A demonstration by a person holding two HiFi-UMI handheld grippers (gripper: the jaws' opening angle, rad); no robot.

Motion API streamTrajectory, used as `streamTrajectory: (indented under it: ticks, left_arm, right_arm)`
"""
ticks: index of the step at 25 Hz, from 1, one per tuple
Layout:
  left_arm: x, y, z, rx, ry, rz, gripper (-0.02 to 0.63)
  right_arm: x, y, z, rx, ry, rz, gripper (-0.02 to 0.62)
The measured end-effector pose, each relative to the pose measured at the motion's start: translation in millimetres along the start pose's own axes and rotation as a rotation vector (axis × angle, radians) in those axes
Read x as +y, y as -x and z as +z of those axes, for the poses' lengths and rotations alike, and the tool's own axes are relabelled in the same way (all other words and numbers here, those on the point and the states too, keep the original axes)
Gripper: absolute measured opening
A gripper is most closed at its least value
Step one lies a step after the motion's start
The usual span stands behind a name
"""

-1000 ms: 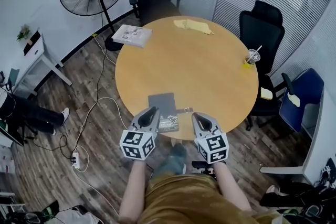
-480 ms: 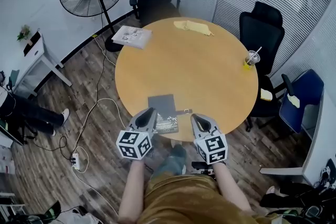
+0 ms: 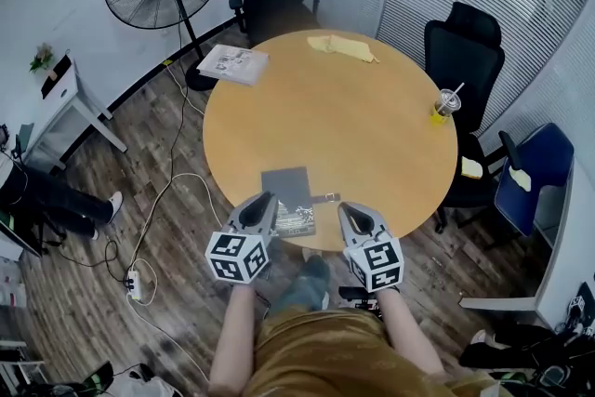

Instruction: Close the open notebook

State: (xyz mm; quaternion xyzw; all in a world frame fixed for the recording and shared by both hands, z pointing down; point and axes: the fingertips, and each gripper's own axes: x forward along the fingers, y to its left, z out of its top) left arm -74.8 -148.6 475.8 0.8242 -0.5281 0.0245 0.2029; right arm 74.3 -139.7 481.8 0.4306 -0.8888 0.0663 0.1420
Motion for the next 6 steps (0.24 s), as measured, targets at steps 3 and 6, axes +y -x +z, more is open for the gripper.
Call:
streamTrajectory:
  ticks: [3,6]
  left_arm:
    - [0.4,-0.5,-1.4,0.000,0.003,0.001,0.060]
    - [0.5,-1.0,-3.1,-0.001,0.006,0.001,0.061]
  right_arm:
    - [-0.5,-0.2,-1.6,0.001,-0.001,0.003,0.012]
    - [0.1,0.6,-2.0,-0.003,-0.003,0.010,0.012]
